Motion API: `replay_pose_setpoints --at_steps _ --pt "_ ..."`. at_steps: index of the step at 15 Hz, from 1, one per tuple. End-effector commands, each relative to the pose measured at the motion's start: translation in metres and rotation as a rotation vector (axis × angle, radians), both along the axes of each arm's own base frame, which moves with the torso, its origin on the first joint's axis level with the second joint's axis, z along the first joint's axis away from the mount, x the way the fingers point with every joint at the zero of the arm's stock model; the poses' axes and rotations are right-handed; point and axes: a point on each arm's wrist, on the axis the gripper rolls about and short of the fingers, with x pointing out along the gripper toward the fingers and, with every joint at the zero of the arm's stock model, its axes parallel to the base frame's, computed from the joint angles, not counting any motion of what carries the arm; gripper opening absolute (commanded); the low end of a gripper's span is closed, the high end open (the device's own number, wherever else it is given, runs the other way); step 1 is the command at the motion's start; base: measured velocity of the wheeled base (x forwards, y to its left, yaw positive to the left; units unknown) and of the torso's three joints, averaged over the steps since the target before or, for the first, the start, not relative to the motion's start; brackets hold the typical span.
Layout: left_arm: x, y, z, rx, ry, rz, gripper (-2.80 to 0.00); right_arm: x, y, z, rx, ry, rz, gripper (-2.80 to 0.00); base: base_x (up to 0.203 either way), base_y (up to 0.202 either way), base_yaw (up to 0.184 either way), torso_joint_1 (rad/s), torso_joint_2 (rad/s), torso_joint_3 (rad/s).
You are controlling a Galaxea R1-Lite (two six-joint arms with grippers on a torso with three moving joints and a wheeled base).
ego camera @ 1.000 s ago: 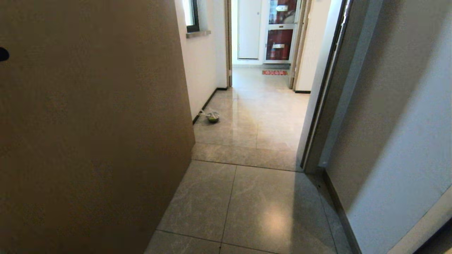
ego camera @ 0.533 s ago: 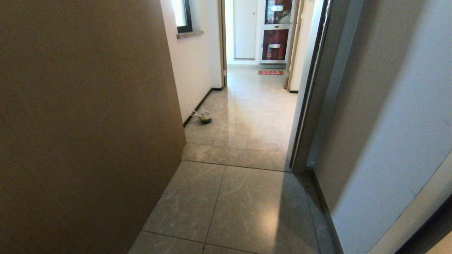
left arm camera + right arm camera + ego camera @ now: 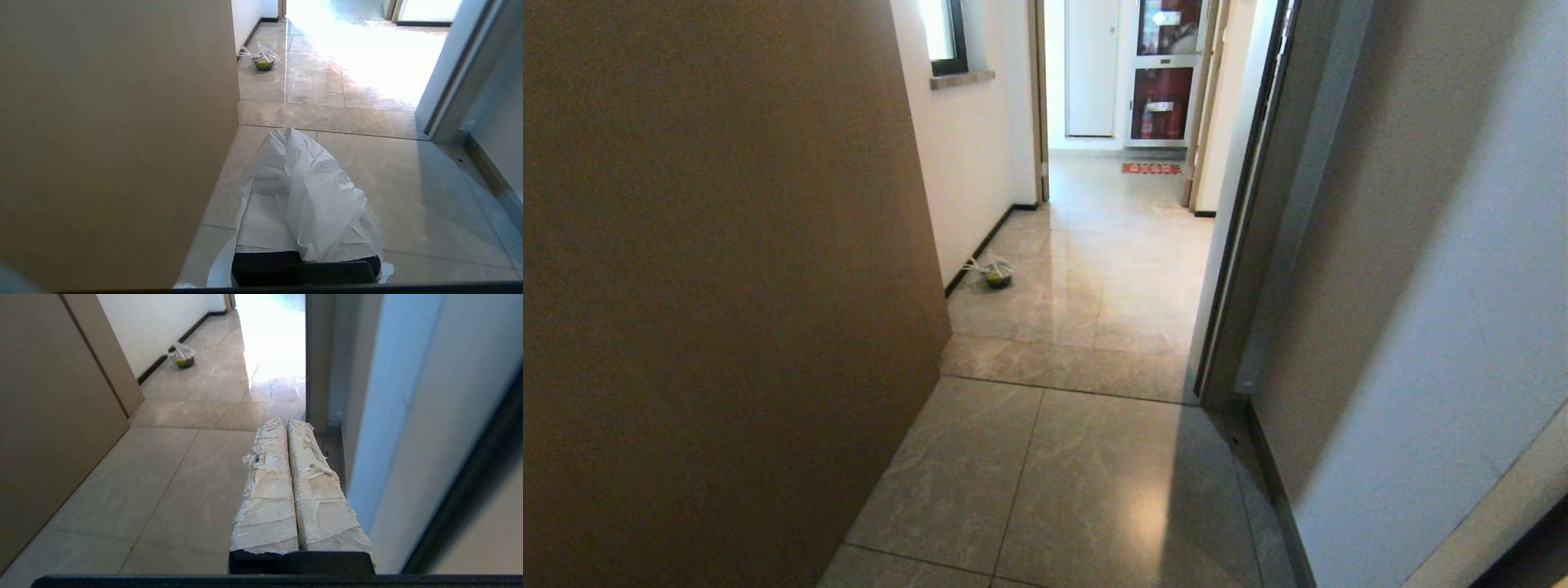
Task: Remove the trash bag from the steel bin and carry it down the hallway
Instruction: Put the trash bag at the door
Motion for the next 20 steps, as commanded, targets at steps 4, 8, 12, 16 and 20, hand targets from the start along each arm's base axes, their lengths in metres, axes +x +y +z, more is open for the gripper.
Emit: replay_pose_setpoints --at_steps 4,8,12,16,20 --pt "0.0000 0.0000 0.0000 0.000 -0.001 0.000 -2.80 0.0000 0.0000 0.0000 0.000 -0.001 0.001 -2.80 0.193 0.000 0.002 0.000 0.00 0.000" --pt "0.0001 0.0000 0.0001 0.003 0.001 -0.001 -2.80 0.0000 0.0000 0.0000 0.000 -0.001 0.000 -2.80 0.192 0.000 0.002 0.004 0.00 0.004" --pt "0.0001 0.0000 0.0001 0.003 0.001 -0.002 -2.80 0.0000 0.0000 0.0000 0.000 -0.001 0.000 -2.80 0.191 0.000 0.002 0.003 0.00 0.000" --pt "0.0001 0.0000 0.0001 0.003 0.001 -0.002 -2.80 0.0000 0.0000 0.0000 0.000 -0.001 0.001 -2.80 0.193 0.000 0.001 0.004 0.00 0.003" --pt "0.0001 0.0000 0.0001 0.003 0.001 -0.002 -2.80 0.0000 0.0000 0.0000 0.000 -0.001 0.001 -2.80 0.192 0.000 0.000 -0.001 0.00 0.002"
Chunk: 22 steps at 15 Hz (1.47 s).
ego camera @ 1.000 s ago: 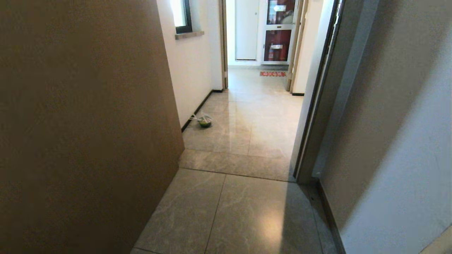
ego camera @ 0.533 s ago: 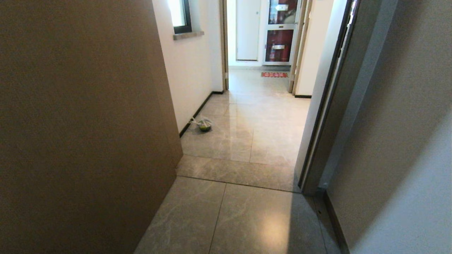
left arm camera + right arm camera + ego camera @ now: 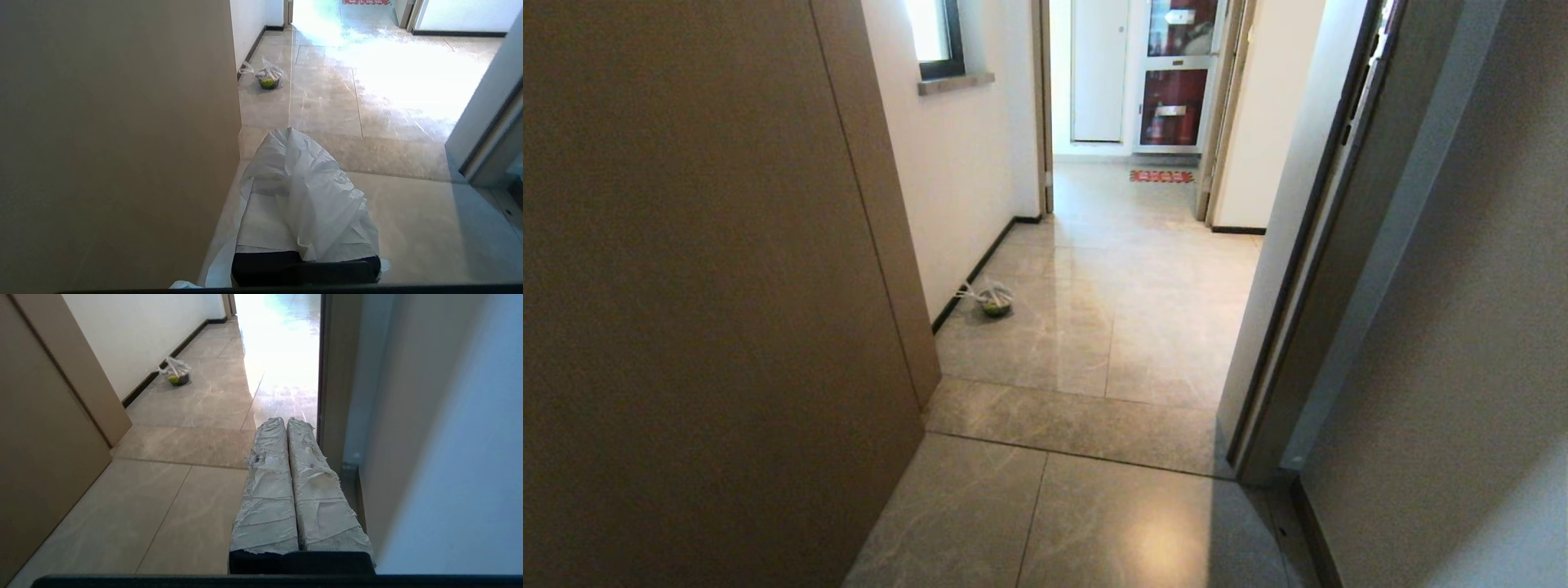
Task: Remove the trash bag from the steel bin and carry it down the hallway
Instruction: Put the trash bag at the door
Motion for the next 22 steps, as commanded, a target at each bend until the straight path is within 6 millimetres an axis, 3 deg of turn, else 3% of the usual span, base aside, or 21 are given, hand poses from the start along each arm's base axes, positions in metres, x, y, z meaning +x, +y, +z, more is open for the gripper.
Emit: replay_pose_setpoints --at_steps 1,22 --pt "0.0001 0.0000 0.0001 0.000 0.001 0.000 -2.80 0.0000 0.0000 0.0000 0.001 -0.001 -0.001 -2.80 0.199 0.000 0.000 0.004 0.00 0.002" --pt "0.0001 0.0000 0.0002 0.004 -0.001 0.001 -2.80 0.0000 0.0000 0.0000 0.001 -0.001 -0.001 -2.80 0.191 0.000 0.002 0.002 0.00 0.002"
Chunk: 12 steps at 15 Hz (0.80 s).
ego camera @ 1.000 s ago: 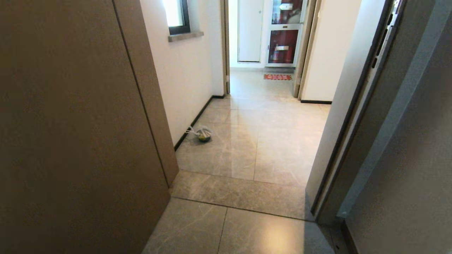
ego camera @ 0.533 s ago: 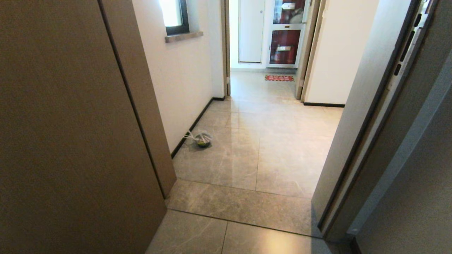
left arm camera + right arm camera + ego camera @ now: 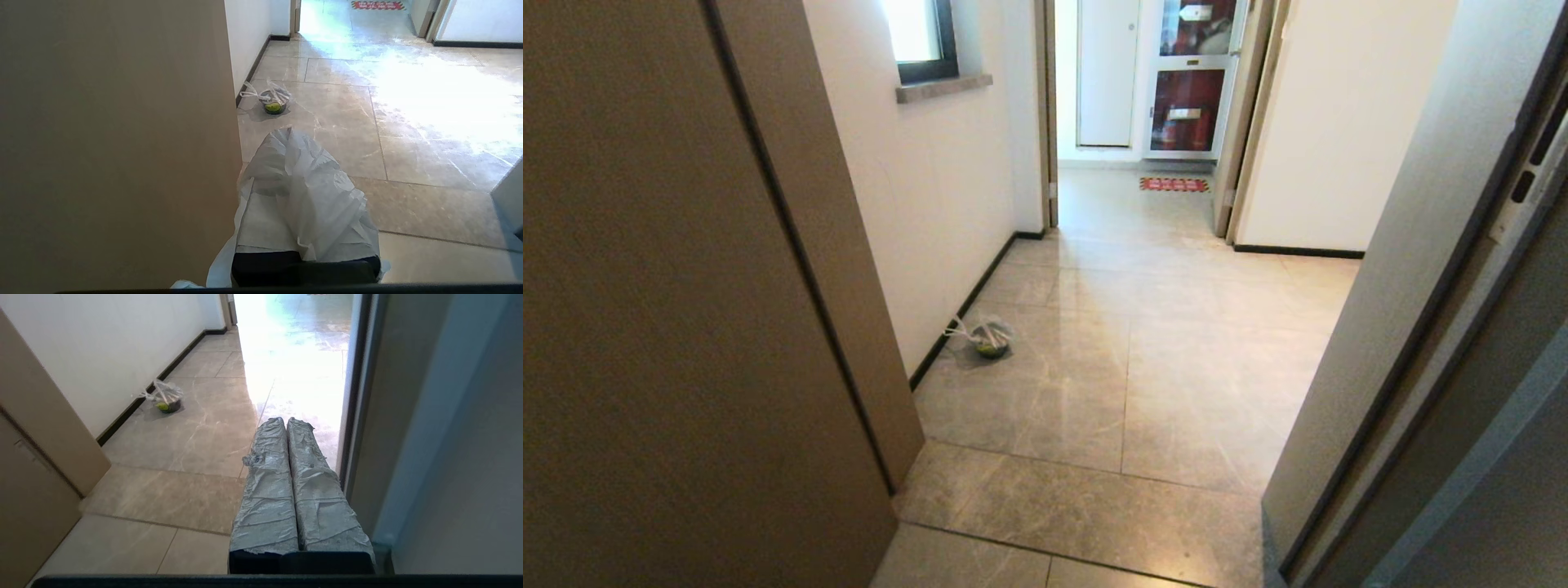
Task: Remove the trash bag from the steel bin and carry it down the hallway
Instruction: Put the trash bag at the door
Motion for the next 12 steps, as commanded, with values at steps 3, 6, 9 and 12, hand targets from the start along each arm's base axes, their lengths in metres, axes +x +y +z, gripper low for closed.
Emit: replay_pose_setpoints --at_steps 3,6,9,12 --pt "0.0001 0.0000 0.0000 -0.003 0.002 0.000 -2.80 0.0000 0.0000 0.0000 0.001 -0.001 0.001 -2.80 0.194 0.000 0.001 0.007 0.00 0.002" --pt "0.0001 0.0000 -0.0001 -0.001 0.002 0.000 -2.80 0.0000 0.0000 0.0000 0.001 -0.001 0.000 -2.80 0.192 0.000 0.001 0.002 0.00 0.001" --pt "0.0001 0.0000 0.0001 -0.001 0.001 0.000 -2.80 0.0000 0.0000 0.0000 0.001 -0.001 0.001 -2.80 0.192 0.000 0.001 0.004 0.00 0.004" --pt "0.0001 0.0000 0.0001 -0.005 0.001 0.002 -2.80 0.0000 0.0000 0.0000 0.001 -0.001 0.001 -2.80 0.193 0.000 0.000 -0.001 0.00 0.001"
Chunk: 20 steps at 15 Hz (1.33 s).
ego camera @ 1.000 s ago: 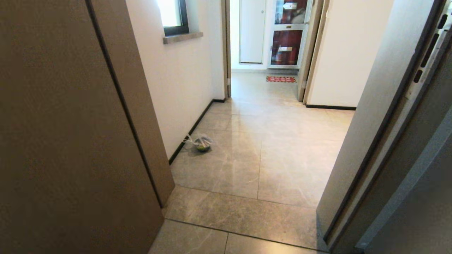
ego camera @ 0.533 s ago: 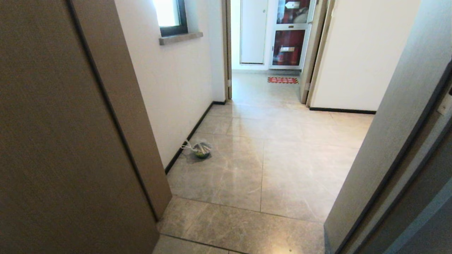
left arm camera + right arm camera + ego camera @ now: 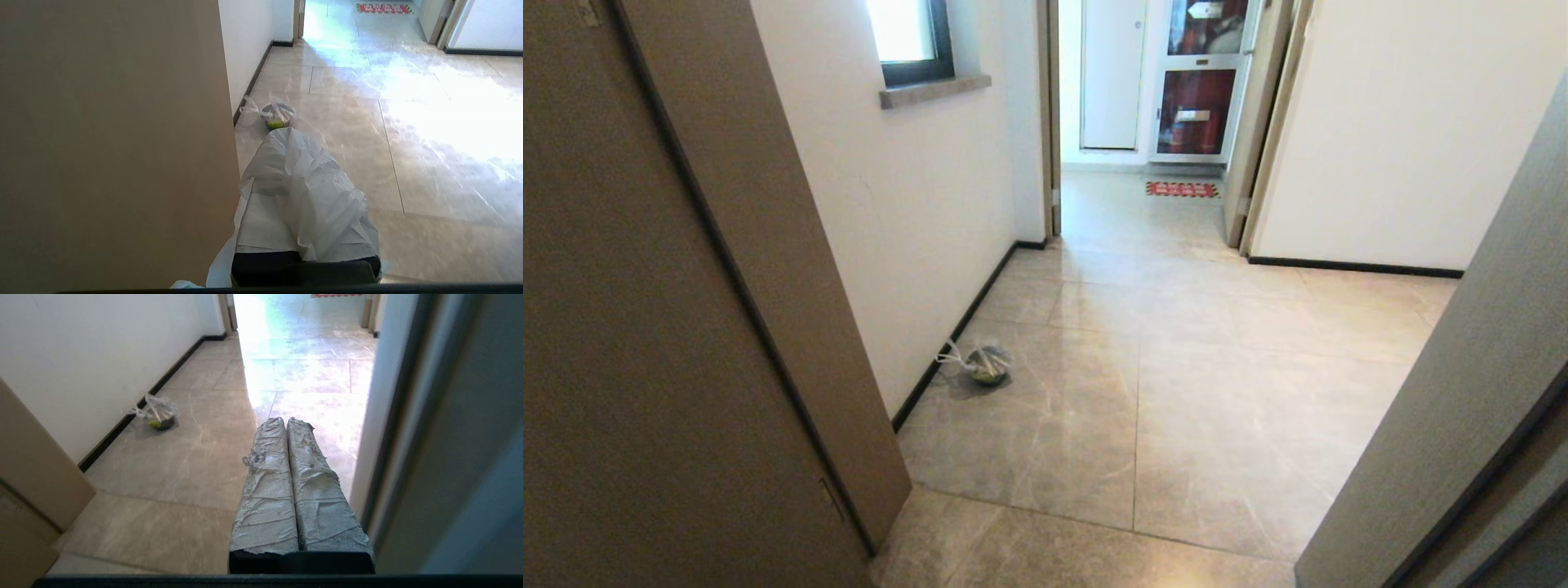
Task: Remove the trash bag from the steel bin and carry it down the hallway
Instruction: Put the trash bag at the door
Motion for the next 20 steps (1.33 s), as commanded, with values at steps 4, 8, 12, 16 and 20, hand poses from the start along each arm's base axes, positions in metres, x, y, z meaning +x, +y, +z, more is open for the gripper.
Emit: replay_pose_setpoints --at_steps 4,8,12,16,20 --pt "0.0001 0.0000 0.0001 -0.001 0.001 0.001 -2.80 0.0000 0.0000 0.0000 0.000 -0.001 -0.001 -2.80 0.193 0.000 0.001 0.003 0.00 0.001" --pt "0.0001 0.0000 0.0001 -0.001 0.001 0.001 -2.80 0.0000 0.0000 0.0000 0.000 -0.001 -0.001 -2.80 0.193 0.000 0.000 0.004 0.00 0.005" --pt "0.0001 0.0000 0.0001 0.000 0.001 0.001 -2.80 0.0000 0.0000 0.0000 0.000 -0.001 -0.001 -2.80 0.193 0.000 0.001 0.002 0.00 0.002" --pt "0.0001 0.0000 0.0001 0.000 0.001 0.001 -2.80 0.0000 0.0000 0.0000 0.000 -0.001 0.001 -2.80 0.184 0.000 0.003 0.001 0.00 0.004" --pt "0.0001 0.0000 0.0001 0.002 0.001 0.001 -2.80 0.0000 0.0000 0.0000 0.000 -0.001 0.000 -2.80 0.193 0.000 0.001 0.003 0.00 0.003"
